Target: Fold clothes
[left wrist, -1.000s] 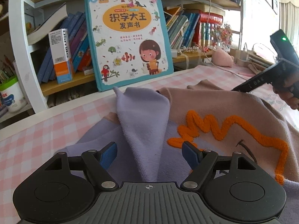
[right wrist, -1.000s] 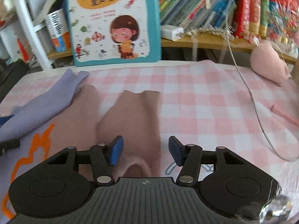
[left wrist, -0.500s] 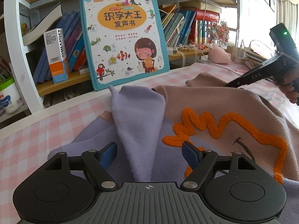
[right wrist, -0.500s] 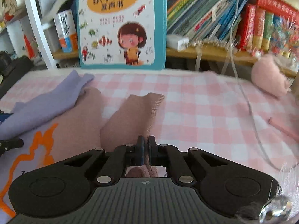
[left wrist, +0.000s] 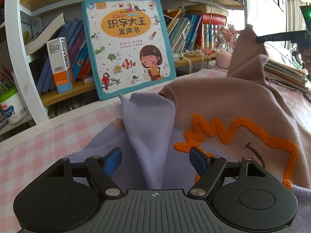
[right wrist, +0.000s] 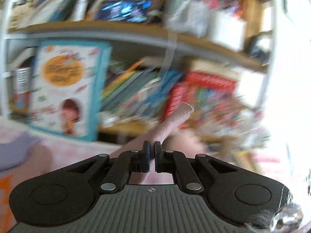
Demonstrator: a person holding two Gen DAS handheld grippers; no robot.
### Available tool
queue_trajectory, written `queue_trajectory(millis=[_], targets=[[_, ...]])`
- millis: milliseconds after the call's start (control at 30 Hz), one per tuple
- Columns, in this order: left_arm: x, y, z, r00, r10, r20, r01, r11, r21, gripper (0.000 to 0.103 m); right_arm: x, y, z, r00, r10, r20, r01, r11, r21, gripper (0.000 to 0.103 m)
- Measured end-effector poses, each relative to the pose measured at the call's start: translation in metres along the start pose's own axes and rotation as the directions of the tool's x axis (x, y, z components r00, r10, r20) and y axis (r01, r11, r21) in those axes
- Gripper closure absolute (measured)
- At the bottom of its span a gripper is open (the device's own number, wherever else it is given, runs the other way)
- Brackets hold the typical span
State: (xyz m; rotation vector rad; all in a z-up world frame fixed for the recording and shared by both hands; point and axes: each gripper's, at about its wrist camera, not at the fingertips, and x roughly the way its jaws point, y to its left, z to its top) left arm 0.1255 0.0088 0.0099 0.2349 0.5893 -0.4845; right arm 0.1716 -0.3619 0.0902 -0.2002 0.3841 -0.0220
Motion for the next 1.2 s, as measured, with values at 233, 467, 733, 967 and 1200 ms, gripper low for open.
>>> queue_trajectory(millis=[233,467,733,967,1200], targets=[[0.001,-0.002,0.001,1.000,0.006,-0.003,-0.006,1.000,0.002,0.024,0.002,-0.055,-0.018,0.988,-0.145,-0.049,0.148,0.987,0.067,0.099],[0.002,-0.004,0.003,1.000,0.018,-0.004,-0.017,1.000,0.014,0.024,0.013,-0.072,-0.045,0.984,-0.122,-0.131,0.137,0.984,0.111,0.099],[-0.002,-0.004,0.004,1.000,0.021,0.006,-0.021,1.000,0.022,0.024,0.009,-0.080,-0.051,0.976,-0.138,-0.166,0.161,0.977,0.137,0.061],[0.000,-0.003,0.016,1.000,0.022,0.020,-0.023,0.999,0.042,0.024,-0.030,-0.049,-0.070,0.959,0.145,-0.242,-0.098,0.975,0.199,0.055],[0.021,0.009,0.048,0.997,-0.076,0.013,0.077,0.997,-0.019,0.024,-0.055,0.013,-0.085,0.839,0.473,-0.268,-0.402,0.871,0.282,0.055]])
